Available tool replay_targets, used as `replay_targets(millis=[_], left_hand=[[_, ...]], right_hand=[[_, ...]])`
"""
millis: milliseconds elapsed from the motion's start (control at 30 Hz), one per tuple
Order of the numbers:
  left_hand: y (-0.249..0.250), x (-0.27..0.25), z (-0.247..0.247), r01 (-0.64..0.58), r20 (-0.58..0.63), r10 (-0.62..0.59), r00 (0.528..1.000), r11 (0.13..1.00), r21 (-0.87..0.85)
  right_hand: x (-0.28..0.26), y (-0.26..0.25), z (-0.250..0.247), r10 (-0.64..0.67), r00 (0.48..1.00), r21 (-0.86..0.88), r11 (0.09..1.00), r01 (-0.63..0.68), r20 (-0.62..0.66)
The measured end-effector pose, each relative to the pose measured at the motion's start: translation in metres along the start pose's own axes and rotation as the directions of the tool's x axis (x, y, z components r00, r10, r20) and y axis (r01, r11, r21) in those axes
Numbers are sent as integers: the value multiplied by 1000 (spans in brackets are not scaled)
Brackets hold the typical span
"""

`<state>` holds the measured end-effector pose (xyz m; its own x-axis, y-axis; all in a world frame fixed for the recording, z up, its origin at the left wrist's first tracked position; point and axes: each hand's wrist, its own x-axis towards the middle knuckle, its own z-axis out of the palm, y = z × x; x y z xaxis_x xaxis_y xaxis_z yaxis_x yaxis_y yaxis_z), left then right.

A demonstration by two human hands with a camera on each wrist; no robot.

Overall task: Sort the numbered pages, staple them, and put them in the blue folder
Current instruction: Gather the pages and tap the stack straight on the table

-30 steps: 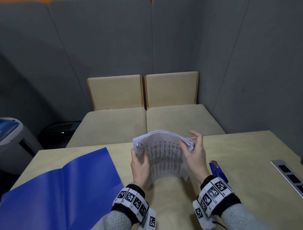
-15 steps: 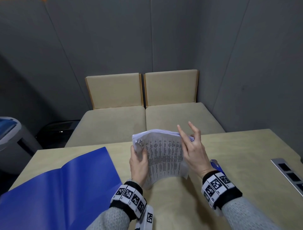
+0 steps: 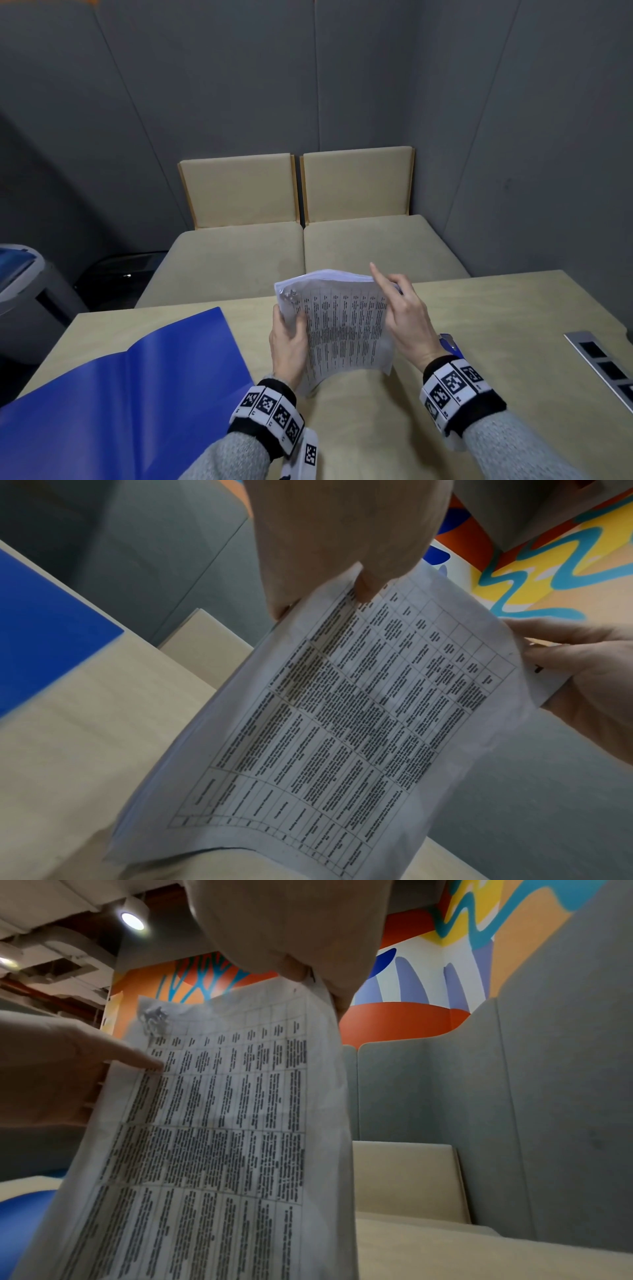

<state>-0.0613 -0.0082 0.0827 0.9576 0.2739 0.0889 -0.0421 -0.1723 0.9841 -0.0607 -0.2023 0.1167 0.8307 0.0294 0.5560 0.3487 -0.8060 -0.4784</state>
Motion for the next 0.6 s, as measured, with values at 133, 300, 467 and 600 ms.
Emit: replay_targets(millis=[133,300,467,600], left_hand=[[-2,-1,-1,4,4,-4,1000,1000,-20],[-2,-2,-1,7,25,-6,1000,999,-49],[-1,-4,-1,8,36,-5,999,996,-88],[-1,-3,-1,0,42,4,999,996,-94]], right_hand=[[-1,-1,0,61,998,112,992,-60,-5],[-1,-7,-4,310,951,458,844,-279,8],[1,-8,-7,367,924,648,679,-346,109],[-2,-2,-3,285,957,469,854,-223,-63]])
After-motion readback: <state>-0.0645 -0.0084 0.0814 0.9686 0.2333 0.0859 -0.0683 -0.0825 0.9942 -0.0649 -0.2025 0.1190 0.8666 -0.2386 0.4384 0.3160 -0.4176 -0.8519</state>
